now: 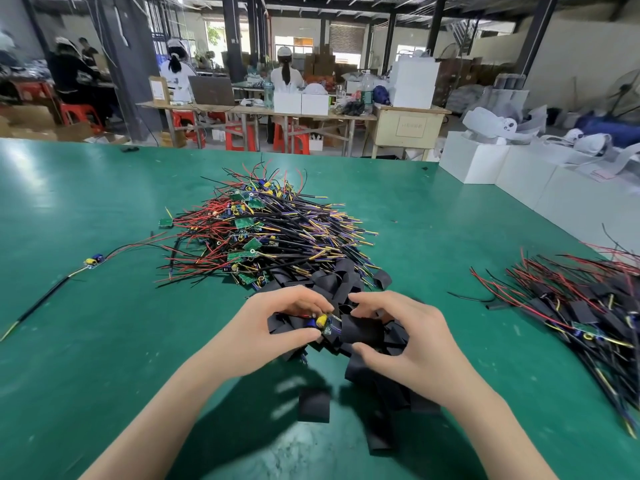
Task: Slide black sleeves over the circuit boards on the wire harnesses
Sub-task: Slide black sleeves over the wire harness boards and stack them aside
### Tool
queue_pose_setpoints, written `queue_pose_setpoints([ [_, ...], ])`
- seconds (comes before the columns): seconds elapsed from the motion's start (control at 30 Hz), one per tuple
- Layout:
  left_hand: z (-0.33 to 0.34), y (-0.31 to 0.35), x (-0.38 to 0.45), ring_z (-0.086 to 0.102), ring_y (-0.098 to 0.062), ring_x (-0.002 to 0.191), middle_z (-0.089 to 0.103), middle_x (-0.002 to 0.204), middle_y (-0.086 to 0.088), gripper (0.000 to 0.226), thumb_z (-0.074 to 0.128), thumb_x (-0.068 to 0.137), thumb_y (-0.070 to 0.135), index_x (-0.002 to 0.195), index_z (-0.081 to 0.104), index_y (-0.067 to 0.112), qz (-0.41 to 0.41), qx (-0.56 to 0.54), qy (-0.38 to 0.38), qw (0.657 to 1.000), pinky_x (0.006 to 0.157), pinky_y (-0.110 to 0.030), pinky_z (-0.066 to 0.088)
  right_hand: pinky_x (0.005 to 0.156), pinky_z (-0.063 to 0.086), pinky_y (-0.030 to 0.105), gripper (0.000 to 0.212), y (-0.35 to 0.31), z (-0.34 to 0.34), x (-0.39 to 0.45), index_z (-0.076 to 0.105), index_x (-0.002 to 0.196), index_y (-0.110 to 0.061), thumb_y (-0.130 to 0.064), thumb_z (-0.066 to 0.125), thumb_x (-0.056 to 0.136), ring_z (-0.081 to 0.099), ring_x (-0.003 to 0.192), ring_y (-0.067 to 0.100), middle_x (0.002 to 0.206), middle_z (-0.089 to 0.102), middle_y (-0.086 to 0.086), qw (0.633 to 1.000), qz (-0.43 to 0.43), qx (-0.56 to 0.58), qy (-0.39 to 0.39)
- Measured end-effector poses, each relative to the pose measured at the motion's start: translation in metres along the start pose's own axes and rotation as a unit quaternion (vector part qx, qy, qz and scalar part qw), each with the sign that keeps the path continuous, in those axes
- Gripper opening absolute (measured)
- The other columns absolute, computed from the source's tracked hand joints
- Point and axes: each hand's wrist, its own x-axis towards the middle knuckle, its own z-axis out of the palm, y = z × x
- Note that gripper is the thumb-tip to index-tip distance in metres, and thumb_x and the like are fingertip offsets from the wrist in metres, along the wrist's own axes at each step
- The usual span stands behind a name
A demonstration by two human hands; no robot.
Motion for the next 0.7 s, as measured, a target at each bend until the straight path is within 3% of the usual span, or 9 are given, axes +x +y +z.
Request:
queue_pose_setpoints([
  [0.23, 0.003, -0.001, -0.001, 0.065, -0.022, 0.102, 0.068, 0.105, 0.002, 0.024, 0.068, 0.084, 0.003, 0.104, 0.064, 0.017, -0.005, -0.031, -0.025, 0.999, 0.093, -0.025, 0.048, 0.088, 0.051, 0.026, 0.055, -0.002, 0.009, -0.001, 0.06, 0.123, -0.025, -0.017, 0.08, 0.072, 0.063, 0.1, 0.002, 0.105, 0.067, -0.013, 1.0, -0.013, 0.011, 0.008],
  [0.53, 0.002, -0.003, -0.001, 0.07, -0.007, 0.088, 0.075, 0.094, 0.003, 0.023, 0.076, 0.08, 0.001, 0.097, 0.072, 0.016, -0.034, -0.075, 0.008, 0.997, 0.084, -0.016, 0.05, 0.087, 0.05, 0.026, 0.052, -0.001, 0.012, -0.001, 0.062, 0.12, -0.018, -0.011, 0.08, 0.071, 0.061, 0.101, 0.003, 0.106, 0.065, -0.011, 0.999, -0.03, -0.007, 0.018],
  [0.7, 0.004, -0.001, 0.0, 0.071, -0.012, 0.088, 0.075, 0.094, 0.0, 0.023, 0.078, 0.077, 0.0, 0.095, 0.072, 0.012, -0.028, -0.076, 0.029, 0.996, 0.084, -0.017, 0.051, 0.087, 0.051, 0.023, 0.052, -0.002, 0.013, -0.003, 0.063, 0.119, -0.019, -0.008, 0.08, 0.071, 0.062, 0.101, 0.003, 0.105, 0.066, -0.011, 1.0, -0.006, 0.024, 0.018],
])
